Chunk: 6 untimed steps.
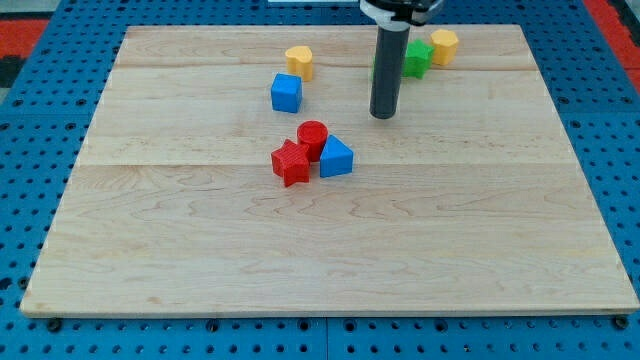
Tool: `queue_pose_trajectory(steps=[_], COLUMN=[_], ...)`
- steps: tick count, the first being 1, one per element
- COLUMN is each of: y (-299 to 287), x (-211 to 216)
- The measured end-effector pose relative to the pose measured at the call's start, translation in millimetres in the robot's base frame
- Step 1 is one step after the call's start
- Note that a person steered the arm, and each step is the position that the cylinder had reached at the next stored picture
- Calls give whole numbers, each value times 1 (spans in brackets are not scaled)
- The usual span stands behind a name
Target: Slide the red circle to the top of the red star
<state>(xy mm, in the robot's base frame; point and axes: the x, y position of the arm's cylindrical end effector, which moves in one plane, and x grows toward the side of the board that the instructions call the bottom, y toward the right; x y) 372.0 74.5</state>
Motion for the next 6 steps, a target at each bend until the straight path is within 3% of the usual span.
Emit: queue_pose_trajectory(steps=[2, 5, 6], y=[-7, -77, -92], x=[35, 65, 55])
